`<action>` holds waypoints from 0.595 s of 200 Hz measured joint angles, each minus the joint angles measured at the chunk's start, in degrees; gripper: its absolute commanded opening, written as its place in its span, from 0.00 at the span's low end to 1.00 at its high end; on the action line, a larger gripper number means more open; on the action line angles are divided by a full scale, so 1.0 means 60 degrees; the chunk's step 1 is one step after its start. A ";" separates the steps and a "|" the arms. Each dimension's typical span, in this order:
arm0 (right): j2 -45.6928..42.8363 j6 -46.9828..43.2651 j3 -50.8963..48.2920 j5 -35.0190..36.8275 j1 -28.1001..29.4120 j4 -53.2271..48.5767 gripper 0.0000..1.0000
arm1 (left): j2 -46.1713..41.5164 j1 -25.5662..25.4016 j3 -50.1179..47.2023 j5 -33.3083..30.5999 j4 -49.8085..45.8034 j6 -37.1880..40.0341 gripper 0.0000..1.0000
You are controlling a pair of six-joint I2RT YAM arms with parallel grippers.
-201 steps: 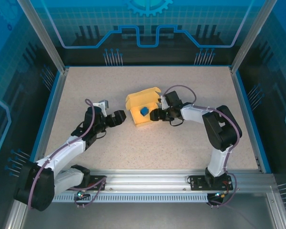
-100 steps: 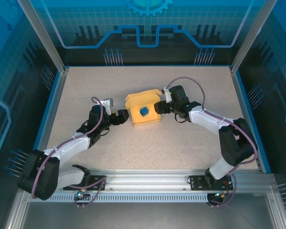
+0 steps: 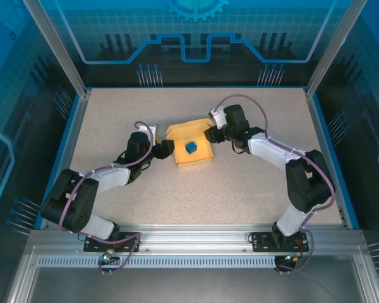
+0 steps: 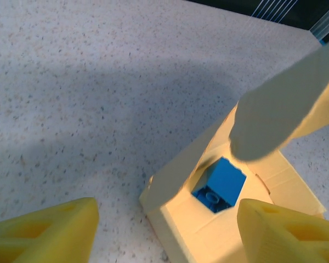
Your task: Fold the paper box
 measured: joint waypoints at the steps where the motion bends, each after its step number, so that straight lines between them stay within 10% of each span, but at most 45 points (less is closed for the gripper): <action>1: 0.0011 -0.0025 0.0011 -0.0004 0.0000 -0.0007 0.54 | 0.0015 0.0000 0.0018 0.0000 0.0000 -0.0015 0.59; 119: 0.0758 -0.0594 0.0823 -0.0066 0.0036 -0.0222 0.30 | 0.0852 -0.0018 0.0867 0.0157 -0.0222 0.0659 0.25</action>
